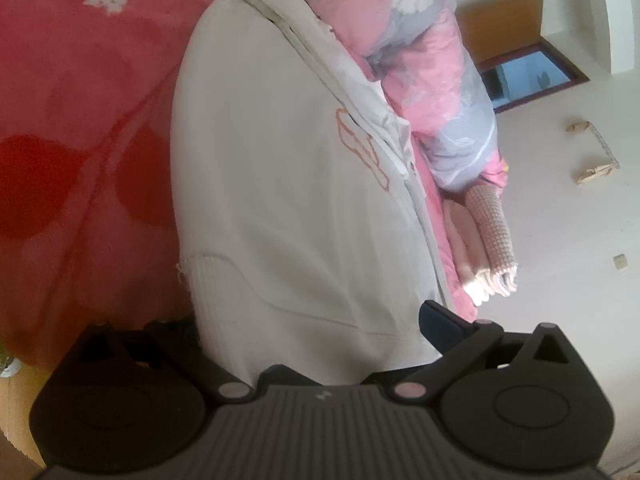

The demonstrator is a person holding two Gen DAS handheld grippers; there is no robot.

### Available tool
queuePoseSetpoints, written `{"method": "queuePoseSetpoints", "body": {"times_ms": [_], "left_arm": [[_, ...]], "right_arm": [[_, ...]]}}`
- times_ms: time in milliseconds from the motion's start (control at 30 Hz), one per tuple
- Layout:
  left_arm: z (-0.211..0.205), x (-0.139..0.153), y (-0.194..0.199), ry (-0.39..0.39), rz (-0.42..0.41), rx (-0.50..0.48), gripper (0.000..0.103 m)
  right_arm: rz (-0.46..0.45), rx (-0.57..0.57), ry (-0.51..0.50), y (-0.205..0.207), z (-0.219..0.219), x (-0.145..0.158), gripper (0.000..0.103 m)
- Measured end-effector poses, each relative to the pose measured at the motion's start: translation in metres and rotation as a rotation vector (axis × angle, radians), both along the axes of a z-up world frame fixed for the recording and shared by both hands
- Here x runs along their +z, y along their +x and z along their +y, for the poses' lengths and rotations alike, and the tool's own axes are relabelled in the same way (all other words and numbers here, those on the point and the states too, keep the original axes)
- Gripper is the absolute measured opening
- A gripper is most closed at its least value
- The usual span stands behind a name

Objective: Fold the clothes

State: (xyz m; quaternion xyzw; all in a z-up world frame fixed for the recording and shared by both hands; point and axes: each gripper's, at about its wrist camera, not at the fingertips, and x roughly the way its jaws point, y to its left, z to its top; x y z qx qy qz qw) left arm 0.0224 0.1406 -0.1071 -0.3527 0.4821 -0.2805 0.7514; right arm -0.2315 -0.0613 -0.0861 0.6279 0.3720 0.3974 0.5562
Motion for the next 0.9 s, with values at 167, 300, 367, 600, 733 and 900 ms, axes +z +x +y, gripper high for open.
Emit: {"method": "queuePoseSetpoints", "body": {"times_ms": [167, 300, 367, 600, 733, 900], "left_arm": [[-0.003, 0.001, 0.001, 0.016, -0.012, -0.018, 0.103], [-0.003, 0.001, -0.002, 0.017, -0.031, -0.003, 0.103], [-0.005, 0.003, -0.004, 0.031, -0.050, -0.010, 0.103], [-0.021, 0.012, -0.010, 0.149, -0.144, -0.098, 0.103], [-0.012, 0.006, -0.010, 0.085, -0.121, -0.059, 0.103], [0.002, 0.002, -0.009, 0.015, -0.072, -0.007, 0.100]], "right_arm": [[0.001, 0.000, -0.002, 0.010, -0.044, 0.011, 0.009], [0.001, 0.000, -0.004, 0.005, -0.045, 0.018, 0.009], [0.001, 0.001, -0.006, 0.003, -0.046, 0.021, 0.009], [-0.002, 0.000, -0.008, -0.006, -0.058, 0.034, 0.009], [-0.003, 0.000, -0.008, -0.011, -0.065, 0.042, 0.009], [-0.004, 0.001, -0.006, -0.016, -0.075, 0.051, 0.009]]}}
